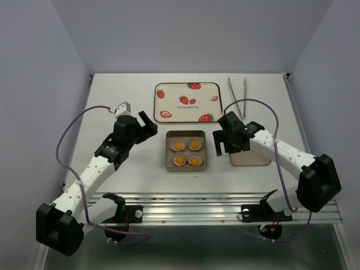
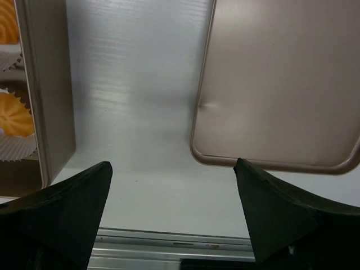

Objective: Pack the cookies

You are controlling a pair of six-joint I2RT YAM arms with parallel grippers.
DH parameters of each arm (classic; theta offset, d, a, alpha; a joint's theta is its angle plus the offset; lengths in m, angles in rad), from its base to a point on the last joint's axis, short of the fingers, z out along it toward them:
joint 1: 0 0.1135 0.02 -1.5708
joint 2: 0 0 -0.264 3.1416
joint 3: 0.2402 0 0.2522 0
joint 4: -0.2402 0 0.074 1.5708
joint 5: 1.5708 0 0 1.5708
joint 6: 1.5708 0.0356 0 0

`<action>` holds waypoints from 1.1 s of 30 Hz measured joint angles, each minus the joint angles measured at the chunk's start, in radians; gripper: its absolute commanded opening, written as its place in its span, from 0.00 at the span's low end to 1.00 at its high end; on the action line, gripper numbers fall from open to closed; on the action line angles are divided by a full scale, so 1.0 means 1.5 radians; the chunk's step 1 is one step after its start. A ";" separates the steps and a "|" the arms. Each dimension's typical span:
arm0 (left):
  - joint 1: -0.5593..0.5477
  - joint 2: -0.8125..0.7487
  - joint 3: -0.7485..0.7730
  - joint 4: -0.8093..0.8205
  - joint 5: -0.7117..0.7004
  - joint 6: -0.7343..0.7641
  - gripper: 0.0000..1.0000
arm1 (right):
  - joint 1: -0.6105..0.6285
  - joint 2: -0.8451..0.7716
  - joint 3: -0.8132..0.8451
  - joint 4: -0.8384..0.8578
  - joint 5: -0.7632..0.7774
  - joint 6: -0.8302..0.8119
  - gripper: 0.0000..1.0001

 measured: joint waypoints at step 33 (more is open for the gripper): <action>-0.003 -0.036 -0.044 -0.007 -0.014 -0.020 0.99 | 0.033 0.193 0.002 -0.034 0.043 0.038 0.43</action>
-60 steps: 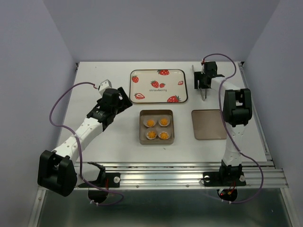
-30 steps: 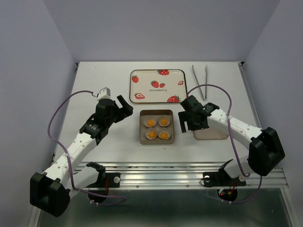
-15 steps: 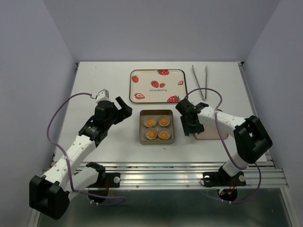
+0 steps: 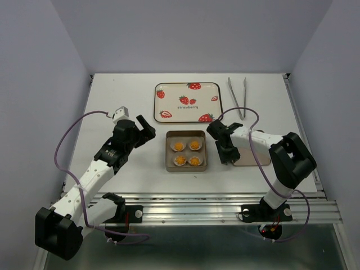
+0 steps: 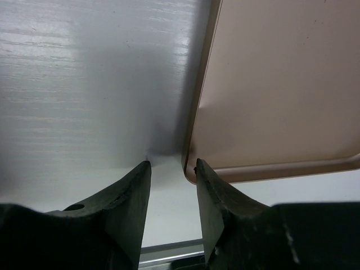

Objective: Pack the cookies

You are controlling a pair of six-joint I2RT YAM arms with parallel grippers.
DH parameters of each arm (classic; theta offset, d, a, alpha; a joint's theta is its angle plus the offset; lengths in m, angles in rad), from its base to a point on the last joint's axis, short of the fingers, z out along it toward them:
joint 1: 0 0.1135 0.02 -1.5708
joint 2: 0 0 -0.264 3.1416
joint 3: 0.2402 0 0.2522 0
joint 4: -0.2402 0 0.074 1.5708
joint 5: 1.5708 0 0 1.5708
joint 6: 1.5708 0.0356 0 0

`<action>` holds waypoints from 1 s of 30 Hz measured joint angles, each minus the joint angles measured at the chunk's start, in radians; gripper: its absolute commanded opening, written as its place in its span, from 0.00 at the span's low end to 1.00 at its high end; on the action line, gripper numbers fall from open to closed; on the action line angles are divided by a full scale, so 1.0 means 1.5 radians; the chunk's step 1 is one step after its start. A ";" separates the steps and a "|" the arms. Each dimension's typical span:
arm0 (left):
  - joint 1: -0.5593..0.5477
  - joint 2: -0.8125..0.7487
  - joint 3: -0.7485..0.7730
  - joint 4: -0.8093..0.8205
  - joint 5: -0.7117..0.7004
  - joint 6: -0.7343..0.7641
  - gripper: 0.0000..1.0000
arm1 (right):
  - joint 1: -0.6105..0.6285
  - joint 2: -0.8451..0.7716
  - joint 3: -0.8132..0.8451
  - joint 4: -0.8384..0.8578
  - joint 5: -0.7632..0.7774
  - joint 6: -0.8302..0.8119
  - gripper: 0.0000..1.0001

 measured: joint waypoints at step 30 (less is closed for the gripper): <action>0.000 -0.001 0.000 -0.024 -0.064 -0.015 0.99 | -0.049 0.017 0.003 0.001 -0.085 -0.062 0.21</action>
